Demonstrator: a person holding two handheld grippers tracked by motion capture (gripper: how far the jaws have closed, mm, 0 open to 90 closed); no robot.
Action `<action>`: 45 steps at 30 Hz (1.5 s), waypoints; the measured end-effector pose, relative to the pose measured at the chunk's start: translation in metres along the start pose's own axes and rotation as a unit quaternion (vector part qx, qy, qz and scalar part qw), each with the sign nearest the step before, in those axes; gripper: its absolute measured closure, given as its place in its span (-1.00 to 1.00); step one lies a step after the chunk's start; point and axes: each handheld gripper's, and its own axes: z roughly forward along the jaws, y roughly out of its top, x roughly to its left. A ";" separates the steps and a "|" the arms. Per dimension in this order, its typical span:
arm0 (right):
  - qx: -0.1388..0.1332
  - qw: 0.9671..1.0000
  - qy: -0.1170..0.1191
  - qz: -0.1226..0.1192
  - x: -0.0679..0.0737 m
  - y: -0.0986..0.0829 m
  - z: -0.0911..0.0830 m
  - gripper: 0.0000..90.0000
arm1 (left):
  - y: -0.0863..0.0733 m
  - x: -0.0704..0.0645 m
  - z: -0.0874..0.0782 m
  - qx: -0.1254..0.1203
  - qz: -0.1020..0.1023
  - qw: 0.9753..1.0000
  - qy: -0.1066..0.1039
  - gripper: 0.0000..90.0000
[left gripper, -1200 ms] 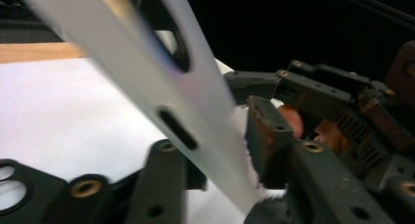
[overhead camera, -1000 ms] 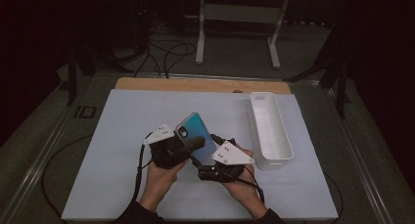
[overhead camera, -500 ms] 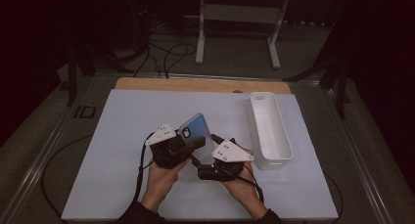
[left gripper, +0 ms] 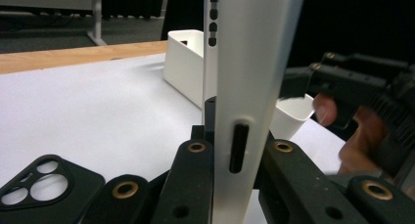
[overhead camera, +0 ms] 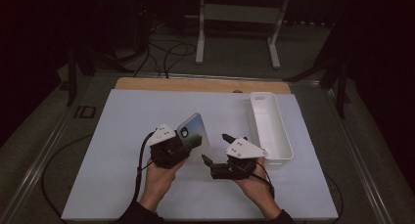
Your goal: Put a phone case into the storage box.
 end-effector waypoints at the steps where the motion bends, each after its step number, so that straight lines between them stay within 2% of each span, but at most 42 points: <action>1: -0.002 1.000 -0.001 0.001 -0.001 0.000 -0.001 -0.72 | 0.000 0.000 0.000 0.000 0.000 1.000 0.001 0.92; 10: -0.009 1.000 0.004 0.012 -0.009 0.012 -0.008 -0.74 | -0.002 -0.001 0.002 0.006 0.013 1.000 0.015 0.92; 21: -0.014 1.000 0.005 0.015 -0.008 0.027 -0.005 -0.77 | -0.004 -0.003 0.004 0.018 0.024 0.999 0.025 0.92; 32: -0.027 0.999 0.009 0.020 -0.005 0.044 -0.003 -0.76 | -0.006 -0.006 0.009 0.031 0.029 0.999 0.020 0.92; 45: -0.022 0.999 0.022 0.016 0.004 0.052 0.009 -0.76 | -0.011 -0.016 0.016 0.043 0.053 0.998 0.015 0.92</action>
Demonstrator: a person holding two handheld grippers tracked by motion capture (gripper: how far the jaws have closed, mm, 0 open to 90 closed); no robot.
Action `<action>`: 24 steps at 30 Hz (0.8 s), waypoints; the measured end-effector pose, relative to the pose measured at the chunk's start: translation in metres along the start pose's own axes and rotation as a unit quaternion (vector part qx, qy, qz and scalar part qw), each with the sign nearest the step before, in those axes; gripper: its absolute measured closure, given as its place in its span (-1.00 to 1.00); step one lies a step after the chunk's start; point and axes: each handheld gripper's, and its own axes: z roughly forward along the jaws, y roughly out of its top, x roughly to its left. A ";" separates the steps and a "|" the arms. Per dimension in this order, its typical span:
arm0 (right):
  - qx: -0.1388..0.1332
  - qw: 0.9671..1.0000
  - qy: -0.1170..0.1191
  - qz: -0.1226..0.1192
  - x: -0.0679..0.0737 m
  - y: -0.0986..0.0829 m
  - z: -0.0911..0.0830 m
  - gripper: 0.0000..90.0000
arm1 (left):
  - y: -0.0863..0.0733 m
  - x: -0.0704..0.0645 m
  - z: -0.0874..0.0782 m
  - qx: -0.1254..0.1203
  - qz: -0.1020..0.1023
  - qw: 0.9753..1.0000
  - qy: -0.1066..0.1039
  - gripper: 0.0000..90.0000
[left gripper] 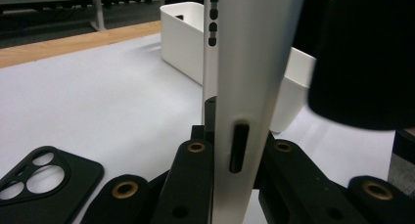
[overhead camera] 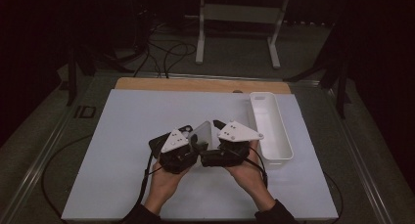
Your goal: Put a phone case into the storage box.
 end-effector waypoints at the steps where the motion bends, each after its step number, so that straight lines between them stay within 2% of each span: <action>1: 0.001 1.000 0.001 0.002 0.001 0.000 0.001 -0.76 | 0.000 -0.001 0.000 0.001 0.002 1.000 0.000 0.92; 7: 0.006 1.000 0.004 0.007 0.003 -0.001 0.006 -0.70 | -0.001 -0.007 0.004 0.000 0.010 1.000 0.001 0.92; 10: 0.006 1.000 -0.003 0.009 0.003 -0.001 0.007 -0.65 | -0.001 -0.007 0.004 -0.001 0.006 1.000 0.001 0.92; 23: 0.006 1.000 -0.007 0.006 0.004 -0.002 0.006 -0.62 | -0.002 -0.007 0.005 -0.001 0.007 1.000 0.000 0.91; 24: 0.007 1.000 -0.008 0.005 0.004 -0.002 0.006 -0.62 | -0.002 -0.007 0.005 -0.002 0.008 1.000 -0.001 0.87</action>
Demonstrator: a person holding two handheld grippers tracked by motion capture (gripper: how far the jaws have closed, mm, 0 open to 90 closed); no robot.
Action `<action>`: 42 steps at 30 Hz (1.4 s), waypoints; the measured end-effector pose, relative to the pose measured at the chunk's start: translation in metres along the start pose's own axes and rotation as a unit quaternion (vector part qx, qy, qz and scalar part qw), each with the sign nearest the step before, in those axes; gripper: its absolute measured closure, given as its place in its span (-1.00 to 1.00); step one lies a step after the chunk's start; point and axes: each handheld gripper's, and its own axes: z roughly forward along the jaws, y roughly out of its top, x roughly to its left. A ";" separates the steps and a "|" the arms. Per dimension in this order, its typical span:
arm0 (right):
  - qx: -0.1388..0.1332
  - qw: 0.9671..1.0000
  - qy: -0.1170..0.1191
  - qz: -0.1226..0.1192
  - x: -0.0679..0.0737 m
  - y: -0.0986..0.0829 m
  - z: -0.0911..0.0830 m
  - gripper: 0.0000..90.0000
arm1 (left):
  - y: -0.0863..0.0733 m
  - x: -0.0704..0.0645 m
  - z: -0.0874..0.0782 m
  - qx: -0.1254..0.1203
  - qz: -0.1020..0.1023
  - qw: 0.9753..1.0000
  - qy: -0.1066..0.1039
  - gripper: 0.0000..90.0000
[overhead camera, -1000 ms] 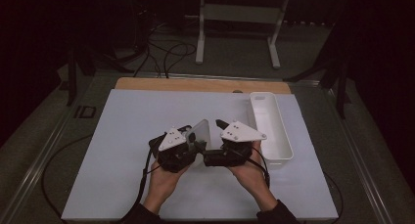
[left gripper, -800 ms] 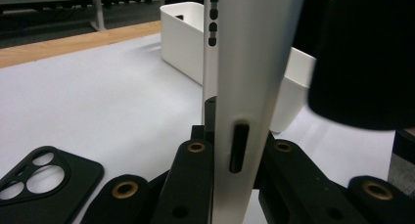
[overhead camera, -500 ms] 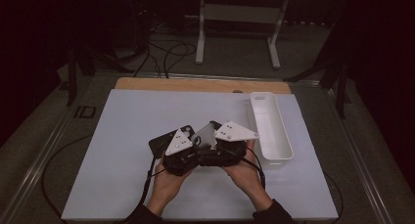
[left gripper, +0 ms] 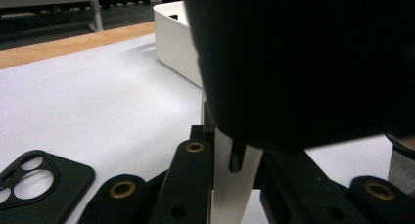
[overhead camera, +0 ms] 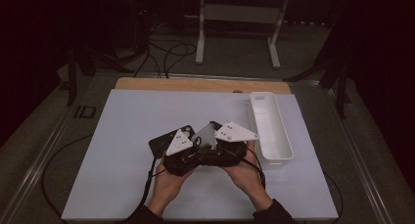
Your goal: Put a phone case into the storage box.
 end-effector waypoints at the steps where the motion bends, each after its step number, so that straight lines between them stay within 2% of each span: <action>1: -0.001 1.000 -0.003 -0.001 0.000 0.000 0.000 -0.62 | 0.000 0.000 -0.001 -0.001 0.001 1.000 0.000 0.82; 3: -0.002 1.000 -0.004 -0.001 -0.001 0.000 0.000 -0.62 | -0.001 0.002 -0.003 -0.002 0.001 1.000 -0.002 0.75; 4: -0.002 1.000 -0.004 -0.001 -0.001 0.000 0.000 -0.62 | -0.001 0.002 -0.003 -0.002 0.001 1.000 -0.002 0.58; 5: -0.002 1.000 -0.006 0.004 -0.002 0.000 -0.001 -0.62 | -0.002 0.003 -0.005 -0.002 0.002 1.000 -0.004 0.58; 6: -0.002 1.000 -0.006 0.004 -0.002 0.000 -0.001 -0.62 | -0.002 0.003 -0.005 -0.002 0.002 1.000 -0.004 0.50; 8: -0.005 1.000 -0.009 0.004 -0.004 0.000 -0.002 -0.62 | -0.002 0.003 -0.005 -0.002 0.002 1.000 -0.004 0.50; 9: -0.005 1.000 -0.009 0.004 -0.004 0.000 -0.002 -0.62 | -0.005 0.006 -0.011 -0.004 0.007 1.000 0.002 0.50; 10: -0.006 1.000 -0.016 0.010 -0.009 0.000 -0.003 -0.62 | -0.006 0.006 -0.013 -0.007 0.010 1.000 0.012 0.03; 11: -0.006 1.000 -0.019 0.012 -0.011 0.000 -0.004 -0.62 | -0.006 0.006 -0.013 -0.007 0.010 1.000 0.012 -0.08; 12: -0.006 1.000 -0.020 0.010 -0.012 0.000 -0.004 -0.62 | -0.007 0.007 -0.015 -0.012 0.011 1.000 0.025 -0.19; 13: -0.006 1.000 -0.020 0.010 -0.012 0.000 -0.004 -0.62 | -0.007 0.007 -0.015 -0.012 0.011 1.000 0.025 -0.26; 14: -0.006 1.000 -0.021 0.011 -0.012 0.000 -0.004 -0.62 | -0.009 0.009 -0.018 -0.016 0.012 0.999 0.035 -0.26; 15: -0.007 1.000 -0.025 0.011 -0.013 0.000 -0.005 -0.62 | -0.009 0.010 -0.020 -0.020 0.009 0.999 0.047 -0.43; 16: -0.007 1.000 -0.026 0.010 -0.015 0.000 -0.005 -0.62 | -0.009 0.010 -0.020 -0.020 0.009 0.999 0.047 -0.49; 17: -0.007 1.000 -0.028 0.010 -0.015 0.000 -0.006 -0.62 | -0.011 0.012 -0.024 -0.022 0.011 0.998 0.061 -0.55; 18: -0.008 0.999 -0.029 0.012 -0.016 0.000 -0.006 -0.63 | -0.011 0.012 -0.024 -0.022 0.011 0.998 0.061 -0.62; 19: -0.009 0.999 -0.031 0.011 -0.018 0.001 -0.007 -0.62 | -0.013 0.015 -0.028 -0.016 0.009 0.997 0.072 -0.67; 21: -0.010 0.999 -0.033 0.014 -0.019 0.001 -0.007 -0.62 | -0.013 0.015 -0.028 -0.016 0.009 0.997 0.072 -0.68; 22: -0.010 0.999 -0.033 0.014 -0.019 0.001 -0.007 -0.62 | -0.018 0.018 -0.032 -0.014 0.007 0.996 0.084 -0.68; 23: -0.012 0.999 -0.040 0.013 -0.023 0.003 -0.010 -0.63 | -0.019 0.020 -0.034 -0.011 0.007 0.996 0.086 -0.82; 27: -0.012 0.999 -0.042 0.014 -0.025 0.005 -0.011 -0.63 | -0.024 0.025 -0.041 -0.006 0.009 0.996 0.094 -0.96; 30: -0.014 0.999 -0.050 0.018 -0.032 0.006 -0.013 -0.62 | -0.032 0.037 -0.054 -0.012 0.003 0.994 0.111 -0.99; 36: -0.008 0.998 -0.058 0.028 -0.041 0.007 -0.013 -0.63 | -0.042 0.050 -0.070 -0.009 -0.006 0.992 0.129 -1.00; 42: -0.008 0.997 -0.066 0.036 -0.048 0.009 -0.013 -0.62 | -0.056 0.064 -0.088 -0.008 -0.014 0.987 0.158 -1.00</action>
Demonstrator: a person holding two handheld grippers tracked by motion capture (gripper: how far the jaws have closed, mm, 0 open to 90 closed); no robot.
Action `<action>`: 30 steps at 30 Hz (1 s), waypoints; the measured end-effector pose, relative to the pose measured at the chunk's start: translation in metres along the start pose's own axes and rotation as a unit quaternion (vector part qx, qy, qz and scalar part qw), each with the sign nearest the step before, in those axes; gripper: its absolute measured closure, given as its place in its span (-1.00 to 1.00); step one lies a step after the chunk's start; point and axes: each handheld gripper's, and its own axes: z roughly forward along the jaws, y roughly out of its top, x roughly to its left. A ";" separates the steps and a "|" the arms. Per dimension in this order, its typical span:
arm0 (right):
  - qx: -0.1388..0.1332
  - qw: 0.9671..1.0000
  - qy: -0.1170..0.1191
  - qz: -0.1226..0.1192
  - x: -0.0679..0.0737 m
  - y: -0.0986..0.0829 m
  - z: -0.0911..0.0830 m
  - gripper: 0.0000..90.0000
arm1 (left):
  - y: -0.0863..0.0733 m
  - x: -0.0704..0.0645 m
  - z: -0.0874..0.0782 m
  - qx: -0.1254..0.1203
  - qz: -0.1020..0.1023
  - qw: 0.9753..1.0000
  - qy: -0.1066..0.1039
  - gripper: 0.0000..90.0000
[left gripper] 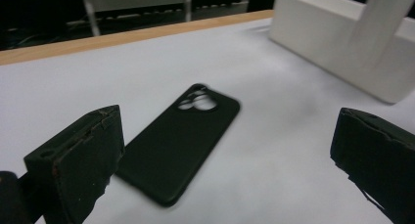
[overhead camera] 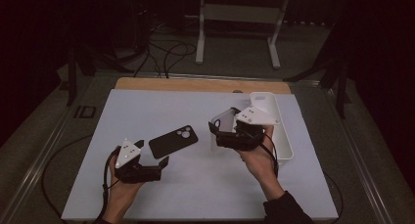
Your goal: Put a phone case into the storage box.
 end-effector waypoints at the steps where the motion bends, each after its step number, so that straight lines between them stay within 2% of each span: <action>1: 0.001 1.000 -0.001 0.000 -0.002 0.001 0.000 -0.63 | -0.001 0.002 -0.002 -0.001 0.002 1.000 0.002 -1.00; 6: 0.004 1.000 -0.011 -0.001 -0.009 0.003 0.001 -0.63 | -0.010 0.015 -0.011 -0.007 0.007 1.000 0.016 -1.00; 8: 0.004 1.000 -0.014 0.005 -0.015 0.004 0.001 -0.63 | -0.015 0.021 -0.015 -0.010 0.010 1.000 0.025 -1.00; 11: 0.006 1.000 -0.020 0.006 -0.020 0.004 0.001 -0.62 | -0.019 0.026 -0.017 -0.014 0.009 0.999 0.028 -1.00; 20: 0.006 0.999 -0.037 0.011 -0.036 0.009 0.000 -0.62 | -0.028 0.033 -0.020 -0.018 0.025 0.999 0.031 -1.00; 30: 0.001 0.998 -0.055 0.005 -0.050 0.019 0.001 -0.63 | -0.036 0.041 -0.025 -0.019 0.026 0.999 0.041 -1.00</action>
